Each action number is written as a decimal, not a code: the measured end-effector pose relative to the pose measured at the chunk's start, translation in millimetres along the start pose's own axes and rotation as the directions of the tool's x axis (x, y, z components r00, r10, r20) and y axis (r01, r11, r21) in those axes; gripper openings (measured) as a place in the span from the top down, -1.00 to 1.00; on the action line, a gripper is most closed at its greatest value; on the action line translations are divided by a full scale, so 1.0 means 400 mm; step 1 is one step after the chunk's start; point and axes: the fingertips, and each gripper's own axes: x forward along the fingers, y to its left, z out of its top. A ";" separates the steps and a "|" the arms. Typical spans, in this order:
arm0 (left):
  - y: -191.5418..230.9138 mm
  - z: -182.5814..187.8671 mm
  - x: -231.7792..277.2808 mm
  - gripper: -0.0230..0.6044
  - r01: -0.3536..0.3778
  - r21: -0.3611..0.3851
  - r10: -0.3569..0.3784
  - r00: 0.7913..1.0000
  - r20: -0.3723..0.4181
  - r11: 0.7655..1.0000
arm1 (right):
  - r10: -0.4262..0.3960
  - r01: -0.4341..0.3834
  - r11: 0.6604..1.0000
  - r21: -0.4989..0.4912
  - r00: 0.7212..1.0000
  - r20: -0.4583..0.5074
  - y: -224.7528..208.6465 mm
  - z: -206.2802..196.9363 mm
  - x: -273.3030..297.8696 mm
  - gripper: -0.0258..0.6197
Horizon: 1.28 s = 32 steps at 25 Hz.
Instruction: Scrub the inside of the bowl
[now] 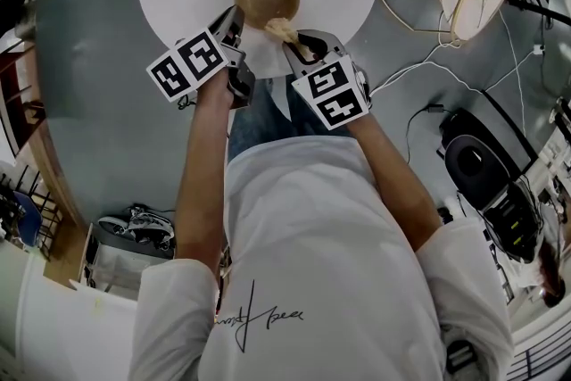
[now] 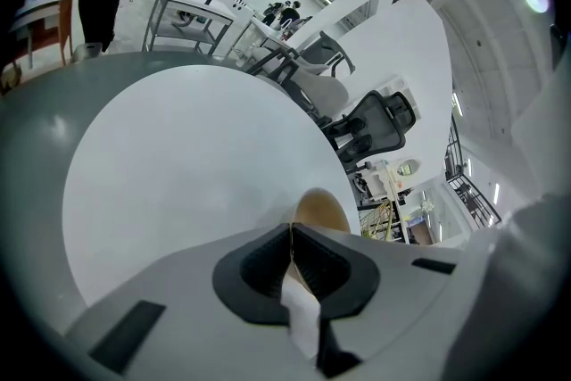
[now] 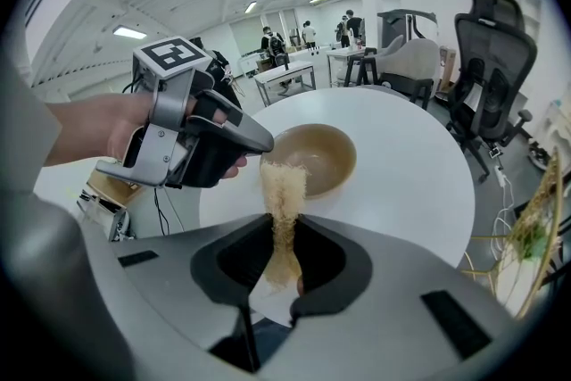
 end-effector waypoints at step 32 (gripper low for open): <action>-0.003 0.003 0.001 0.89 0.024 -0.049 -0.024 1.000 -0.008 0.998 | 0.063 -0.063 0.998 0.030 0.998 0.004 0.045 0.059 0.042 0.66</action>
